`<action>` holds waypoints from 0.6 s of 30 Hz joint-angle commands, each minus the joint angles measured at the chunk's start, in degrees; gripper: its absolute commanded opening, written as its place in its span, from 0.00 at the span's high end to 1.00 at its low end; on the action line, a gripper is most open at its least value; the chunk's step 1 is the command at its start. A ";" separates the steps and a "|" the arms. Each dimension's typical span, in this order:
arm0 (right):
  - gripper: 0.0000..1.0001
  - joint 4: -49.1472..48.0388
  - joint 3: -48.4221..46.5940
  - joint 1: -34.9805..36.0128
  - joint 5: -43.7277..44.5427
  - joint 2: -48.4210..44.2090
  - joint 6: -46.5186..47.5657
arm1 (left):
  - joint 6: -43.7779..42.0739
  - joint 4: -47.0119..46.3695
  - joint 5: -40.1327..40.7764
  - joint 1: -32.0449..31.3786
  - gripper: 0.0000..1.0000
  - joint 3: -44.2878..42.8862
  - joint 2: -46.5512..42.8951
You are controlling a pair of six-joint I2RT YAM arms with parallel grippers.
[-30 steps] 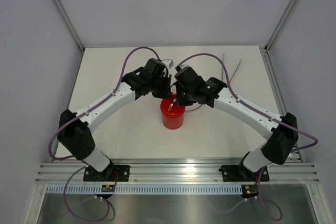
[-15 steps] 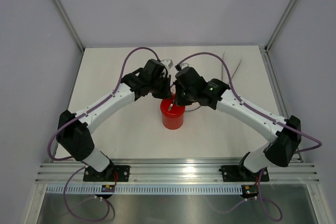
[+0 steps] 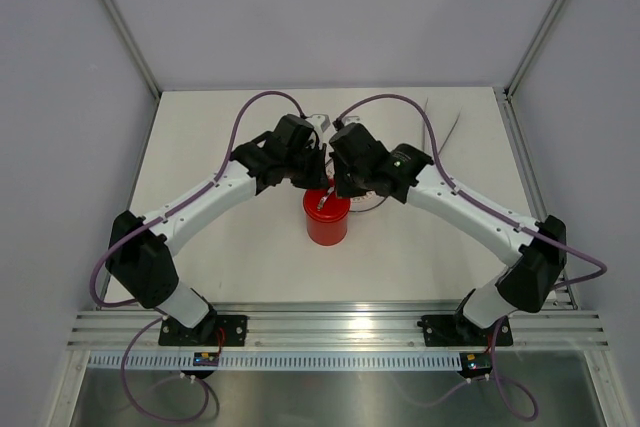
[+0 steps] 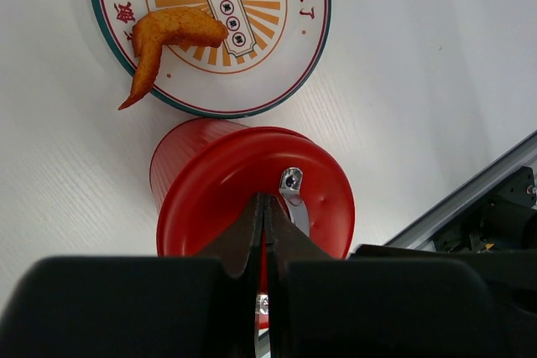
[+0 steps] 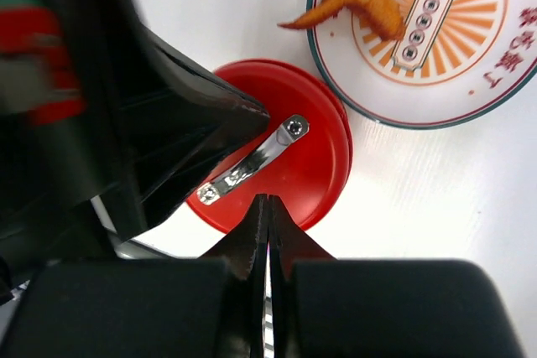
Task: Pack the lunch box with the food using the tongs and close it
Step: Close the box lid on the packing box.
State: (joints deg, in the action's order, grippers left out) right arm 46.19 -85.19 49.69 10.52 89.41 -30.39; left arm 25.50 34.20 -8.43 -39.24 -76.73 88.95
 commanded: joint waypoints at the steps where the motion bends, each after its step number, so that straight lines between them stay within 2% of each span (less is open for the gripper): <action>1: 1.00 1.62 -5.42 0.41 3.98 -4.59 1.56 | -1.41 7.11 1.30 0.31 1.00 1.68 1.23; 10: 1.00 2.58 -7.54 0.41 6.09 -5.91 1.65 | -3.78 13.53 5.70 0.31 1.00 -9.74 -2.46; 18: 1.00 2.58 -7.36 0.41 6.35 -6.00 1.65 | -4.75 16.08 7.55 0.31 1.00 -11.61 -5.01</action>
State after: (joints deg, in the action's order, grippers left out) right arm 48.51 -91.11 49.74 14.55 84.49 -29.32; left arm 22.22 48.95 -2.68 -39.20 -86.56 86.32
